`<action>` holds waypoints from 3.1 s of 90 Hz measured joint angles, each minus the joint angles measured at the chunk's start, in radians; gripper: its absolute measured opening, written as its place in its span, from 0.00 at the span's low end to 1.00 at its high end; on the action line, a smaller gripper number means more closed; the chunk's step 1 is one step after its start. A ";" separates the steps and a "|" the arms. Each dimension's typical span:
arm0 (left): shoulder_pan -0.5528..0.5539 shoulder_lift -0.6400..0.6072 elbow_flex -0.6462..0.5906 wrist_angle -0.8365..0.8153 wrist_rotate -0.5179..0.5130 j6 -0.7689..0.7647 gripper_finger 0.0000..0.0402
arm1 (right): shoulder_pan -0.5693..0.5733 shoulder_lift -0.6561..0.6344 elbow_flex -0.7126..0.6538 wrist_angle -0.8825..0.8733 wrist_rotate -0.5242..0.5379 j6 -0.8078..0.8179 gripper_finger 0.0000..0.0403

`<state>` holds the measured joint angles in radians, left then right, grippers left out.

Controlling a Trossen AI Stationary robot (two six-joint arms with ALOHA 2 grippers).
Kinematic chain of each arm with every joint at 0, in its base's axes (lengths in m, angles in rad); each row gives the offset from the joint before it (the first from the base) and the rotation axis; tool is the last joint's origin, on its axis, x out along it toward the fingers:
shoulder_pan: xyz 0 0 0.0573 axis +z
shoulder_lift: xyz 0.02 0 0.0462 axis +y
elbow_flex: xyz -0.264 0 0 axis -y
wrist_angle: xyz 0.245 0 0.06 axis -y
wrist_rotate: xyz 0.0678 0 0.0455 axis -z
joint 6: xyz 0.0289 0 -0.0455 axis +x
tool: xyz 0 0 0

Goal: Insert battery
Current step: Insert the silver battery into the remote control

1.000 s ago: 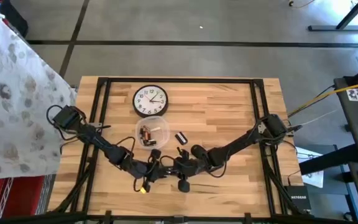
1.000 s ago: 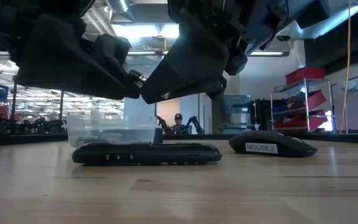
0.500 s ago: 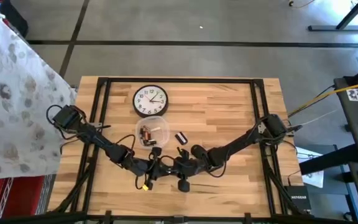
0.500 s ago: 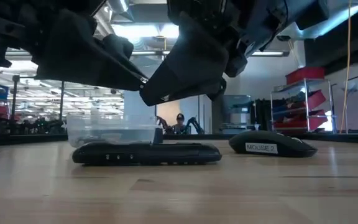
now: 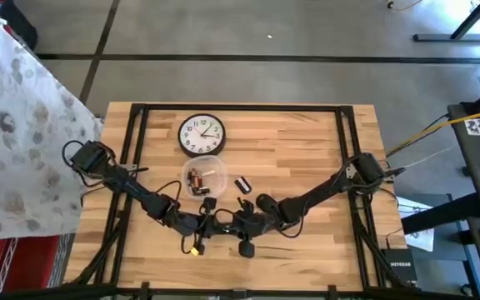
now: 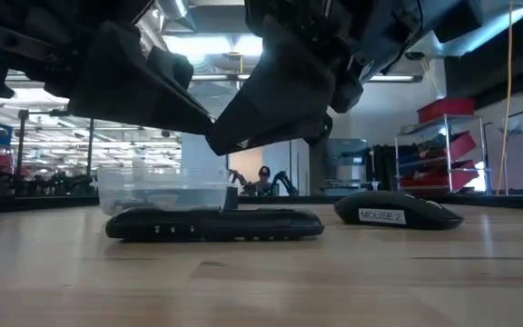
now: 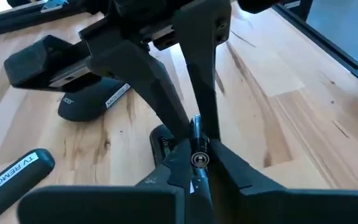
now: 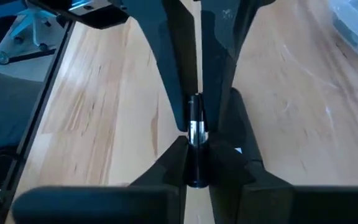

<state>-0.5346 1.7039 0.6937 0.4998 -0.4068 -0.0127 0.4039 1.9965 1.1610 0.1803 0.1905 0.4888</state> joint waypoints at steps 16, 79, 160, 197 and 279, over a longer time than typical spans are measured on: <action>0.001 0.000 0.000 -0.059 0.011 -0.028 0.03 | -0.012 -0.010 0.029 -0.104 0.000 -0.005 0.25; 0.059 0.065 0.002 0.008 0.081 -0.041 0.02 | 0.023 -0.028 0.105 -0.551 0.030 0.166 0.39; 0.100 0.115 0.155 -0.293 0.141 0.092 0.02 | 0.022 -0.028 0.105 -0.588 -0.096 0.237 0.39; 0.106 0.121 0.155 -0.281 0.135 0.065 0.02 | 0.014 -0.021 0.105 -0.579 -0.044 0.297 0.39; 0.119 0.130 0.154 -0.252 0.216 -0.059 0.10 | -0.006 0.053 0.122 -0.546 -0.069 0.315 0.39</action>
<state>-0.4153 1.8339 0.8478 0.2474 -0.1908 -0.0718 0.3981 2.0492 1.2827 -0.3660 0.1211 0.8036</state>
